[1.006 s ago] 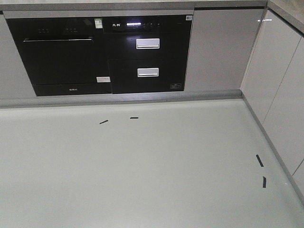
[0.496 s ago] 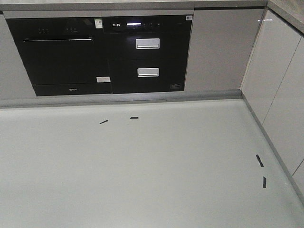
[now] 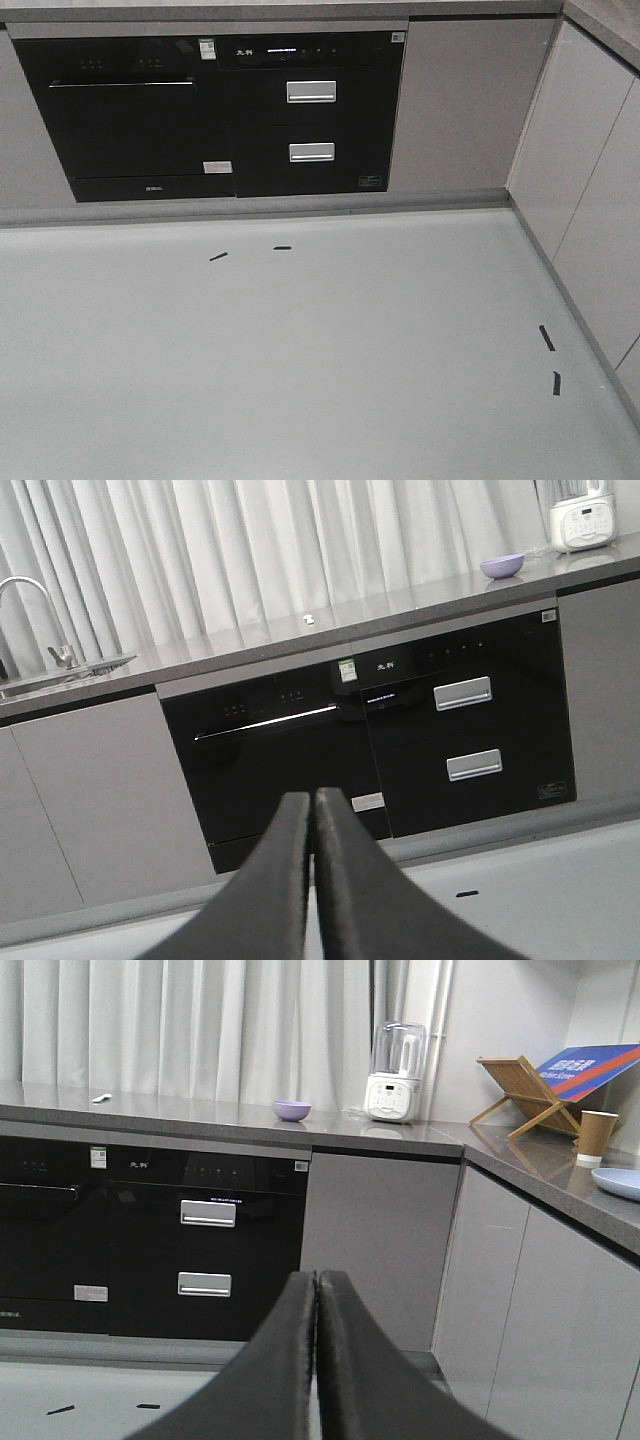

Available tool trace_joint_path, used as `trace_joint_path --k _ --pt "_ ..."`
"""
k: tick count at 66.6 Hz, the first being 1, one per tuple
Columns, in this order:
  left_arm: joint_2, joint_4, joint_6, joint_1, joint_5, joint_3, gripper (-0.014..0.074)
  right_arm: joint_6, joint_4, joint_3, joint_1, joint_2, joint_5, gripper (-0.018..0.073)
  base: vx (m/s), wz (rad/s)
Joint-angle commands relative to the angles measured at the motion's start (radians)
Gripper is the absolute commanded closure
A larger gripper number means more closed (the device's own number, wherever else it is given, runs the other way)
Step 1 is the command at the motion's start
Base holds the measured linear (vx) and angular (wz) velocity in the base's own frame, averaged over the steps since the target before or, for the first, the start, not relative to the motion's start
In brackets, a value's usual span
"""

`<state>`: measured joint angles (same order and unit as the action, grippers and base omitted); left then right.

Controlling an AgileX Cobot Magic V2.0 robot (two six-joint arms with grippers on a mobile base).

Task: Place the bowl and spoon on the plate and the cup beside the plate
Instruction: 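Drive the base forward toward the grey countertop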

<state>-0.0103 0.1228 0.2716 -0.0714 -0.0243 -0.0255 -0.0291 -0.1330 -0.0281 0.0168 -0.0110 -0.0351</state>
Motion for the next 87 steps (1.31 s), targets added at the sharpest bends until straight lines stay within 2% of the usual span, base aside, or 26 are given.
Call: trace_joint_path --k 1,87 --pt "-0.015 0.004 -0.004 0.009 0.072 0.008 0.0603 -0.001 -0.009 -0.003 0.004 -0.009 -0.075 0.0562 0.0 0.0" --pt "-0.015 0.004 -0.004 0.009 0.072 0.008 0.0603 -0.001 -0.009 -0.003 0.004 -0.009 -0.075 0.0562 0.07 0.01"
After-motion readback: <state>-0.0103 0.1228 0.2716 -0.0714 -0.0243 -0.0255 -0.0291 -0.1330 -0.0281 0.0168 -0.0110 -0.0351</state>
